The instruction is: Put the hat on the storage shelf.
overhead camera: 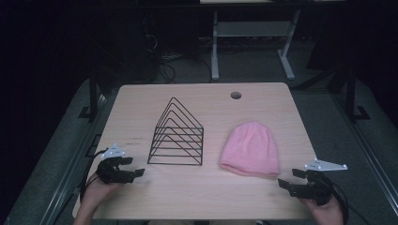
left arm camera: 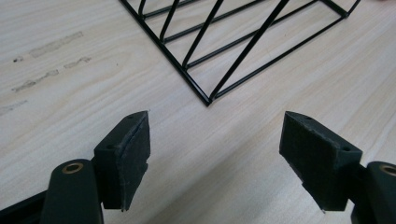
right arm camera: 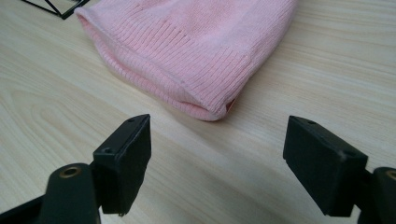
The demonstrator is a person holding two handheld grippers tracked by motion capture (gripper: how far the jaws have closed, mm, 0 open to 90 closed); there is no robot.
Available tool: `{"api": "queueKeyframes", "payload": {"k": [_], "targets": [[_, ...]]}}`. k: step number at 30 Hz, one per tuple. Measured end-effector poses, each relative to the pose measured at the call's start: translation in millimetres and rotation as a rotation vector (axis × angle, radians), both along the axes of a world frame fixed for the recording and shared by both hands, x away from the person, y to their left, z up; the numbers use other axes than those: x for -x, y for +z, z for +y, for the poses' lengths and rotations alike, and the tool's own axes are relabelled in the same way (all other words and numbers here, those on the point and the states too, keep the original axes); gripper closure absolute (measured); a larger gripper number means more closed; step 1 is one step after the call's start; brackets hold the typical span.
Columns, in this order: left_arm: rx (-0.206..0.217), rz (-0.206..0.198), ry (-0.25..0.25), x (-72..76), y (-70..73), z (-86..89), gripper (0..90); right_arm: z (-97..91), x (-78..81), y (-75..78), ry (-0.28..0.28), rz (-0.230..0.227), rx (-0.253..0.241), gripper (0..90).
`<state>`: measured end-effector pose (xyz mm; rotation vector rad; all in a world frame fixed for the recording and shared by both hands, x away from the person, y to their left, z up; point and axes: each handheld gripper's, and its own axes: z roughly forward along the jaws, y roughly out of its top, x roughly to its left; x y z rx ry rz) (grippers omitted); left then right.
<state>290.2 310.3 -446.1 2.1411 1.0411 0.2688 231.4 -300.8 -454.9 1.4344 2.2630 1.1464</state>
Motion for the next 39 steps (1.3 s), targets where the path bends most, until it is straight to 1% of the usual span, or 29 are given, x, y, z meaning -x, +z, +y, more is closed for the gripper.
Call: {"api": "queueKeyframes", "payload": {"k": [2,6,8,9,10,13,14,16,21,24,28,30,36,39], "targets": [[-0.012,0.003,-0.002,-1.0,-1.3,-0.8,24.7,0.1,-1.0,-0.5,-0.001,0.007,-0.002,22.9],[-0.016,0.008,-0.004,-0.2,-2.3,-2.0,24.7,-0.2,-2.3,-0.8,0.0,0.007,-0.001,22.8],[-0.024,0.007,-0.013,0.0,-2.5,-2.1,24.7,-0.7,-2.4,1.1,0.004,0.005,-0.015,21.7],[-0.029,0.003,-0.016,-0.5,-2.5,-1.9,24.7,-0.7,-2.7,2.8,0.008,0.009,-0.019,20.7],[-0.025,0.006,-0.008,0.0,-2.5,-2.1,24.7,-0.4,-2.8,4.7,0.006,0.009,-0.021,20.1],[-0.02,-0.001,-0.004,0.8,-2.5,-1.0,24.7,2.7,-3.9,11.3,0.017,0.002,-0.018,19.3],[-0.023,0.003,-0.006,1.6,-2.2,-0.6,24.7,3.7,-5.2,13.1,0.024,-0.005,-0.02,19.0],[-0.019,0.004,-0.003,2.7,-2.2,-1.0,24.8,7.3,-8.2,18.0,0.038,-0.002,-0.023,18.8],[-0.018,-0.008,-0.009,3.8,0.3,-1.0,24.7,14.3,-14.2,25.4,0.061,0.002,-0.011,18.5],[-0.017,-0.013,-0.008,3.1,0.3,-1.8,24.7,17.1,-18.6,29.0,0.078,0.006,0.006,18.3],[-0.017,-0.008,-0.005,3.2,-0.6,-1.7,24.7,19.2,-24.1,32.9,0.072,0.027,-0.008,18.0],[-0.02,-0.005,-0.006,3.3,-0.5,-1.5,24.7,20.2,-27.7,33.3,0.083,0.029,-0.008,17.7],[-0.013,-0.005,-0.002,3.9,-0.3,-2.0,24.7,30.3,-36.8,37.3,0.117,0.045,0.025,16.9],[-0.016,-0.006,-0.005,3.8,0.0,-1.8,24.7,34.8,-41.4,39.7,0.132,0.051,0.04,16.8]]}}
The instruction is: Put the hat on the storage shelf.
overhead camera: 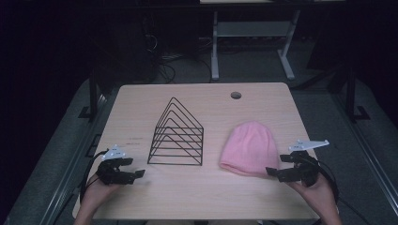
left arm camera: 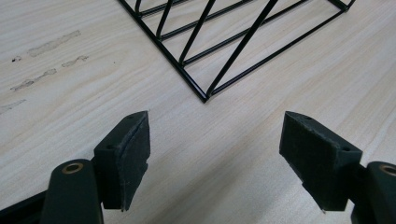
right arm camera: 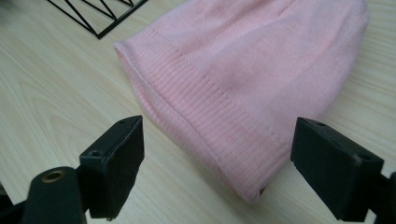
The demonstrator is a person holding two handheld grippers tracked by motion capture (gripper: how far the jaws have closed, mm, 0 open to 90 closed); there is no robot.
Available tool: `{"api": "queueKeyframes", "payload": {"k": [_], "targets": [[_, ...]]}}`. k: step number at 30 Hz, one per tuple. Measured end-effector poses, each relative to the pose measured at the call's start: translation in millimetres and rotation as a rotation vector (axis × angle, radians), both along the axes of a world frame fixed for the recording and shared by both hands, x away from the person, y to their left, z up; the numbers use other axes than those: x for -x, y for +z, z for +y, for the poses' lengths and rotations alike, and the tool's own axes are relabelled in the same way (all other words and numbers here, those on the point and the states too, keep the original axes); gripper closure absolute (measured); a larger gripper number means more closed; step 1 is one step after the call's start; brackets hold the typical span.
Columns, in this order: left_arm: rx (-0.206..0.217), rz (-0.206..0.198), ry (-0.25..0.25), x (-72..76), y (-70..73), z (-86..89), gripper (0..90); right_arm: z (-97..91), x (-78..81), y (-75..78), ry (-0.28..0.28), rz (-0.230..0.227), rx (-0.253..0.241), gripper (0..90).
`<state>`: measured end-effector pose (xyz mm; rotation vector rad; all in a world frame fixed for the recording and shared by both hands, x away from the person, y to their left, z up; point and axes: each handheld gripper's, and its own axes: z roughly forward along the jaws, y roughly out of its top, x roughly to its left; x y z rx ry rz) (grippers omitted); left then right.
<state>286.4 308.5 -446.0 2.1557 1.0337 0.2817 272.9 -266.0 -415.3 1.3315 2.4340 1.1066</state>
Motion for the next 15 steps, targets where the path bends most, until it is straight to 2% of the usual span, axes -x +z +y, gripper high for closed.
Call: {"api": "queueKeyframes", "payload": {"k": [3,8,11,15], "targets": [[0.002,-0.002,-0.001,-0.4,0.3,1.0,24.7,3.3,-3.6,0.4,0.002,0.007,-0.016,16.8],[0.001,-0.008,-0.004,-1.1,0.8,1.6,24.7,7.7,-8.8,2.3,0.016,0.016,-0.008,16.8],[0.018,-0.002,0.011,-0.5,0.3,0.9,24.7,9.5,-12.6,4.1,0.024,0.018,-0.012,16.8],[0.013,-0.004,0.006,-0.9,0.6,2.3,24.7,12.2,-18.9,5.2,0.027,0.028,-0.013,16.8]]}}
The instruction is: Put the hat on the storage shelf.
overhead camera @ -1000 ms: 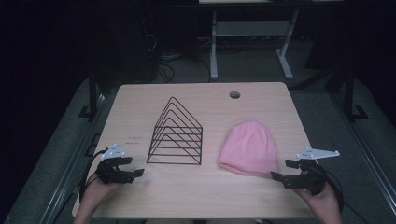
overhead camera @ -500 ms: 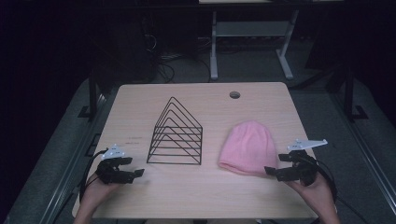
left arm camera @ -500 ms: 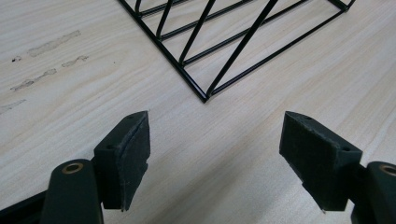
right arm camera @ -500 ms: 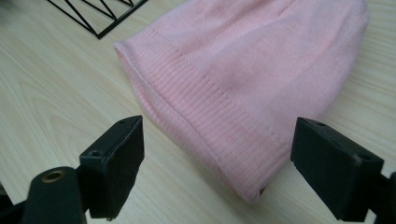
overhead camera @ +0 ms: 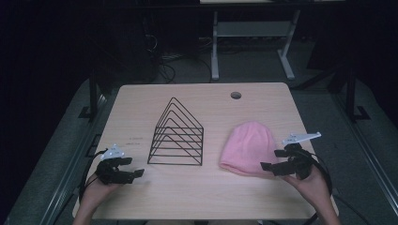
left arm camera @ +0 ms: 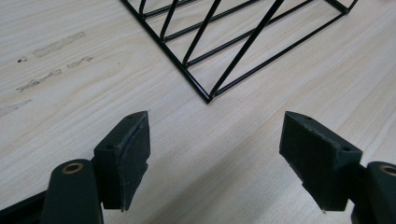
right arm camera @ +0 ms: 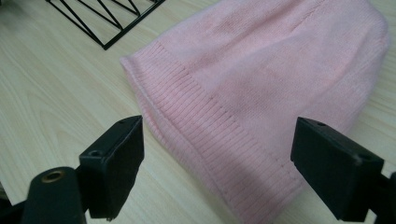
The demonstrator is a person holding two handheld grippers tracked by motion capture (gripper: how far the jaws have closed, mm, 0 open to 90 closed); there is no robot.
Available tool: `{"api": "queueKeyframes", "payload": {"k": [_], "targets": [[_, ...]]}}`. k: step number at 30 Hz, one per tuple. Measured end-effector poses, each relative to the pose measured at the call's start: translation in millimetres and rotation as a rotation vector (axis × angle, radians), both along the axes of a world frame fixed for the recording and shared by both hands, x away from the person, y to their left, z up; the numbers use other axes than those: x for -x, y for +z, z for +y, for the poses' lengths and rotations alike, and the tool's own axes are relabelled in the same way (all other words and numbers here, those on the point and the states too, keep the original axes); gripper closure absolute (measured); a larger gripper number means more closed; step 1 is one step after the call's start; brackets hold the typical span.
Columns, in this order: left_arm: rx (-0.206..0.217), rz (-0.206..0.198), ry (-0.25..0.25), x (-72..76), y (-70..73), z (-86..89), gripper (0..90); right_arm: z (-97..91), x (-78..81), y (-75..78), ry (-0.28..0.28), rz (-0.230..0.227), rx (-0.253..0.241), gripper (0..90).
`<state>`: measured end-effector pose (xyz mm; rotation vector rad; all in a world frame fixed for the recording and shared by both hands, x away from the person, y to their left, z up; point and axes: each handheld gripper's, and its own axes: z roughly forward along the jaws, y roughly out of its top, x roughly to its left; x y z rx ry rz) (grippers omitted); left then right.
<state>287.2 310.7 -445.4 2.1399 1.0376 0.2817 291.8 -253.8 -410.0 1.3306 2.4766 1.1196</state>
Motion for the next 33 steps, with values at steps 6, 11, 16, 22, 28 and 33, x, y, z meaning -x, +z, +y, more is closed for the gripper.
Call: {"api": "queueKeyframes", "payload": {"k": [6,11,16,22,28,33], "targets": [[-0.004,-0.002,-0.001,0.1,0.8,0.4,24.6,4.6,-9.5,1.0,0.015,0.016,0.011,16.5],[-0.001,-0.002,-0.001,0.3,0.9,0.1,24.6,5.3,-15.4,5.1,0.024,0.029,0.001,16.3],[0.007,-0.002,0.004,0.6,1.4,0.1,24.6,5.8,-24.2,7.6,0.029,0.04,0.005,16.3],[0.005,-0.002,0.003,0.1,1.6,0.8,24.6,9.4,-37.4,14.0,0.044,0.041,0.028,16.3],[-0.02,-0.003,-0.005,-0.8,0.9,-0.2,24.5,12.2,-52.9,17.9,0.053,0.054,0.029,16.4],[-0.022,-0.009,-0.01,-1.2,1.7,0.3,24.6,13.4,-67.4,18.4,0.053,0.074,0.022,16.4]]}}
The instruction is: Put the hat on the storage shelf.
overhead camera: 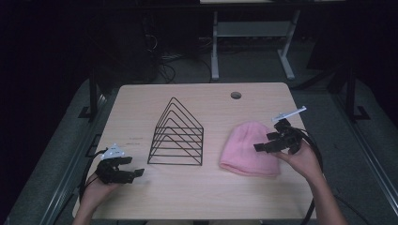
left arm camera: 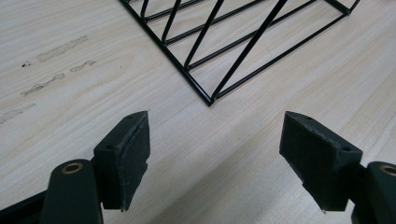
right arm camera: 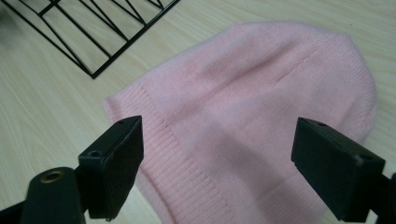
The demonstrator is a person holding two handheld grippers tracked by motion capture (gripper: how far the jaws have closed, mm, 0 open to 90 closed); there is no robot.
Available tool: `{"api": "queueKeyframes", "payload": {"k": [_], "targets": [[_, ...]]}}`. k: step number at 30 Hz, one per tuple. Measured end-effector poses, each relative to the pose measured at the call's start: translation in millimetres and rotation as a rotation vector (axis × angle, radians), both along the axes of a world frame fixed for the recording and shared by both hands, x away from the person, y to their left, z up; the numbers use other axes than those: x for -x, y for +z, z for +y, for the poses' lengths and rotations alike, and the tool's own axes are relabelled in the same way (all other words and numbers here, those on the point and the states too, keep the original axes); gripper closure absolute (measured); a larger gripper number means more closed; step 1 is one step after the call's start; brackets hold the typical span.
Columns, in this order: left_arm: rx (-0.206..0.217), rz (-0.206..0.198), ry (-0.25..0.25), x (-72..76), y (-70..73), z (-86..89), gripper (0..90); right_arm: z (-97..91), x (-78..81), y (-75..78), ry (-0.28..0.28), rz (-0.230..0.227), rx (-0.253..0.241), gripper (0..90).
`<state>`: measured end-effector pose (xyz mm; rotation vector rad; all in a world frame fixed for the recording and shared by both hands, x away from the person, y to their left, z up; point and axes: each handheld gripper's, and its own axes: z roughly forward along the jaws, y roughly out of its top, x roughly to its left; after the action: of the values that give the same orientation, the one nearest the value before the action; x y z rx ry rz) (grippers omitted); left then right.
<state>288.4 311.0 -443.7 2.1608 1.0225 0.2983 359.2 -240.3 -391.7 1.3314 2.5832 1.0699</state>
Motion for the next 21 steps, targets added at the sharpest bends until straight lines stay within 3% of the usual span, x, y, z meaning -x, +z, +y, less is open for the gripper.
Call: {"api": "queueKeyframes", "payload": {"k": [12,21], "targets": [[0.005,0.008,0.003,0.2,-0.9,0.9,24.6,-1.3,-29.9,0.3,0.001,0.031,0.019,16.5],[0.007,0.008,0.008,-0.9,-1.4,4.7,24.5,-9.8,-48.3,-0.7,-0.031,0.073,0.019,17.0]]}}
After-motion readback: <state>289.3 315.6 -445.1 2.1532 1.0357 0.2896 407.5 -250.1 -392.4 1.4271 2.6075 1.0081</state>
